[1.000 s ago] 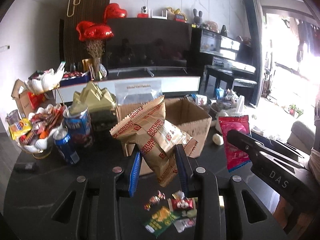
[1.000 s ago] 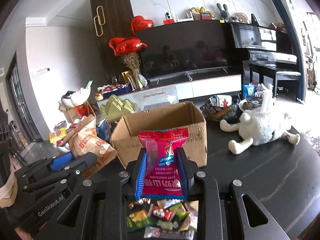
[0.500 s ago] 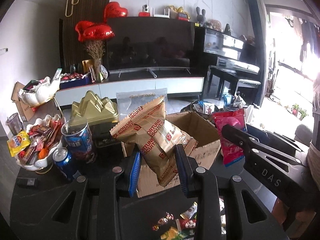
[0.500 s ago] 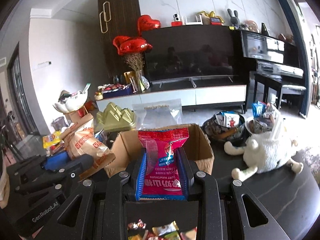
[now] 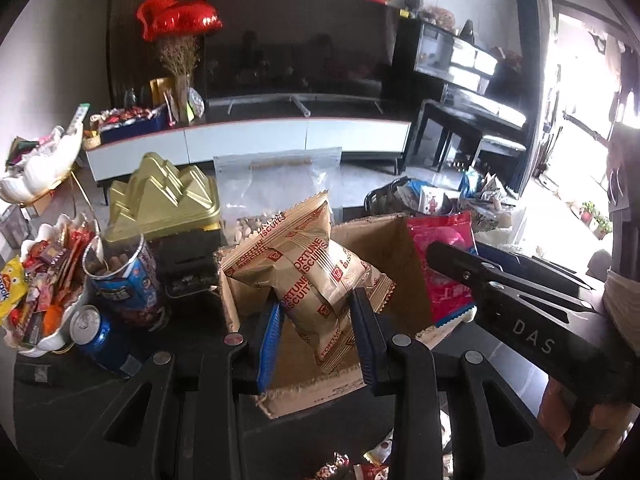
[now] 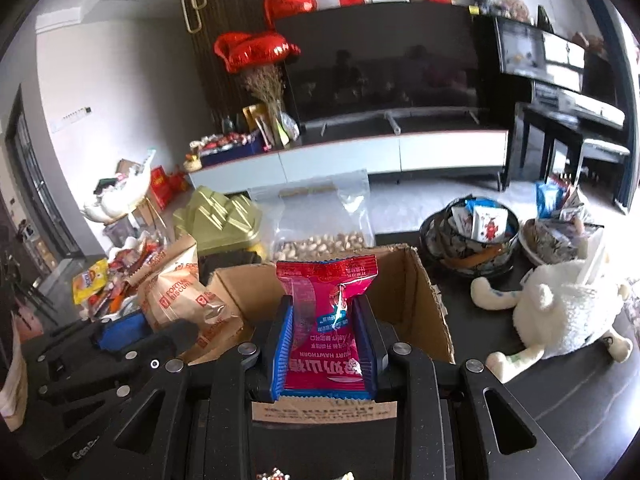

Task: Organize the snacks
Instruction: 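Lift both held bags and carry them over the open cardboard box, then open both tools to drop the bags into the box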

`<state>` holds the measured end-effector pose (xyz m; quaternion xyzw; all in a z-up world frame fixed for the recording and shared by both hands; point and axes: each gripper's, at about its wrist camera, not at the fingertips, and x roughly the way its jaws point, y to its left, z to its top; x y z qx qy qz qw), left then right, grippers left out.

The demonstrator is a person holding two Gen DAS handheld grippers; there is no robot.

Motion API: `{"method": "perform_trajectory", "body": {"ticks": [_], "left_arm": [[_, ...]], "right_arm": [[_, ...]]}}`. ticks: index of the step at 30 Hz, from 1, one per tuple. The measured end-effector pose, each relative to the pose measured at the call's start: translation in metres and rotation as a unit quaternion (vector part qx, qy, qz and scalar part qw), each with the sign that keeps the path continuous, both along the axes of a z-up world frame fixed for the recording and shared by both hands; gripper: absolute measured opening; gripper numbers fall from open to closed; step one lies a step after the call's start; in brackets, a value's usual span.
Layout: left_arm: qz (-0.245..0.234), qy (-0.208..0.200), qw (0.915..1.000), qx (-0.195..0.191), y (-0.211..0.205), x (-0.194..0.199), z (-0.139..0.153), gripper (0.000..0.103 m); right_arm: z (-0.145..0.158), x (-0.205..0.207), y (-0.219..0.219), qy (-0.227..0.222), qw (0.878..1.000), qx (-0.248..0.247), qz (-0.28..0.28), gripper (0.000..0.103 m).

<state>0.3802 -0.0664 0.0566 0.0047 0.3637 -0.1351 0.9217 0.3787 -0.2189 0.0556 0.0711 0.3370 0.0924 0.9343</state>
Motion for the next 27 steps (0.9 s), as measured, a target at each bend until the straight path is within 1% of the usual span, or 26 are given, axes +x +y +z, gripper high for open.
{"method": "perform_trajectory", "body": {"ticks": [4,5,6,7,8,12,17,19,23,27], "left_arm": [[0.003,0.003,0.9997,0.025,-0.006,0.012,-0.007,0.037],[0.005,-0.002,0.9995,0.030,-0.006,0.013,-0.007,0.041],[0.008,-0.005,0.9994,0.034,-0.006,0.013,-0.008,0.045],[0.013,-0.008,0.9992,0.037,-0.006,0.013,-0.008,0.057],[0.015,-0.010,0.9992,0.037,-0.005,0.011,-0.008,0.061],[0.027,-0.027,0.9984,0.042,0.002,-0.006,-0.006,0.061],[0.036,-0.045,0.9978,0.033,0.009,-0.036,0.003,0.069],[0.034,-0.053,0.9978,0.022,0.012,-0.051,0.008,0.070],[0.035,-0.074,0.9963,0.025,0.012,-0.079,0.015,0.074],[0.022,-0.075,0.9968,0.010,0.015,-0.105,0.019,0.075]], "right_arm": [[-0.009,0.017,-0.002,0.016,1.000,0.004,-0.005,0.032],[-0.011,0.020,-0.002,0.020,1.000,0.001,-0.007,0.035],[-0.013,0.022,-0.002,0.024,1.000,0.004,-0.007,0.043],[-0.015,0.023,-0.004,0.025,1.000,0.011,-0.010,0.052],[-0.016,0.023,-0.006,0.023,1.000,0.013,-0.016,0.054],[-0.015,0.008,-0.009,0.006,1.000,-0.002,-0.029,0.054],[-0.011,-0.027,-0.007,-0.011,0.999,-0.024,-0.026,0.054],[-0.009,-0.041,-0.006,-0.012,0.999,-0.026,-0.017,0.058],[-0.007,-0.068,-0.005,-0.017,1.000,-0.021,-0.006,0.058],[-0.002,-0.096,-0.004,-0.030,0.999,-0.016,0.000,0.058]]}}
